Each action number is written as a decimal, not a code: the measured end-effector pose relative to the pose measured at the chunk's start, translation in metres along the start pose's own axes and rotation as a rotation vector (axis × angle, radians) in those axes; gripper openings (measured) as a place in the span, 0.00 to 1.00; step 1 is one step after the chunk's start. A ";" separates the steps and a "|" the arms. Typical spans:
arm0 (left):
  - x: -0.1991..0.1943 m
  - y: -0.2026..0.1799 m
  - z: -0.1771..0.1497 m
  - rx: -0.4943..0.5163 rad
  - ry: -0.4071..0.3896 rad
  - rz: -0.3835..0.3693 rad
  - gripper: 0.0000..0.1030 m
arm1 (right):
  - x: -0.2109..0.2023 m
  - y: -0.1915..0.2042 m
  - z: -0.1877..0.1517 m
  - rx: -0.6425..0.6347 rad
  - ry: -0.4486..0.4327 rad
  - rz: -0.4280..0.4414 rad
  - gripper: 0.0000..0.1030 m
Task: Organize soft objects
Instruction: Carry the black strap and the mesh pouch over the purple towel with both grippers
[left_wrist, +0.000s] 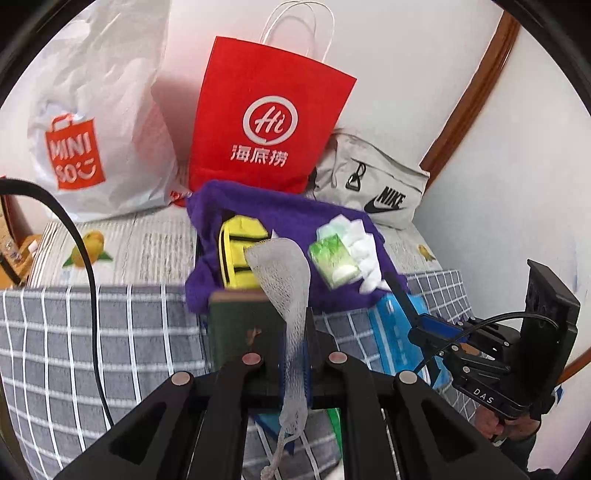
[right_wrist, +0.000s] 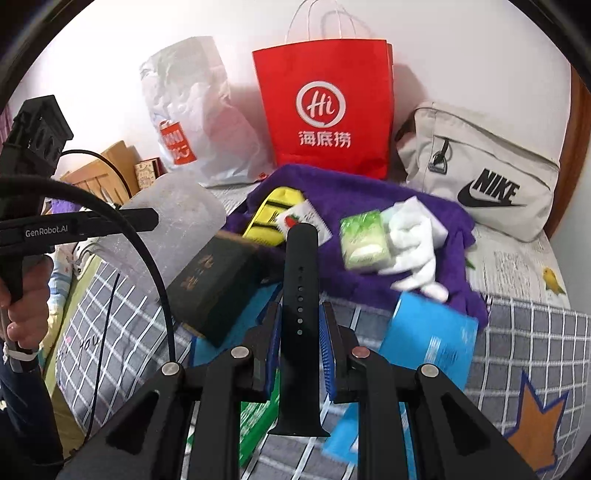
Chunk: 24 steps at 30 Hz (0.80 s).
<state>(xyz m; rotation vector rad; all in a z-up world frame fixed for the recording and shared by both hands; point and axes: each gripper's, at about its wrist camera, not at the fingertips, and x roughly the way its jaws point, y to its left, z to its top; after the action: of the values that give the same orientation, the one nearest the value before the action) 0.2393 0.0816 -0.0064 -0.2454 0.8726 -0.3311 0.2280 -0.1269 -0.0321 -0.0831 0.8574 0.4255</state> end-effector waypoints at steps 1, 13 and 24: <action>0.002 0.000 0.005 0.004 -0.001 -0.001 0.07 | 0.002 -0.002 0.004 0.000 -0.001 -0.002 0.20; 0.048 0.012 0.069 0.009 0.012 -0.004 0.07 | 0.053 -0.045 0.064 0.022 -0.004 -0.074 0.20; 0.104 0.013 0.098 -0.013 0.059 -0.050 0.07 | 0.095 -0.072 0.101 0.048 0.004 -0.088 0.20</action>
<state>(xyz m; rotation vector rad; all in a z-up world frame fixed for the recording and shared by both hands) 0.3800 0.0618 -0.0234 -0.2709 0.9283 -0.3804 0.3835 -0.1369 -0.0440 -0.0776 0.8637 0.3219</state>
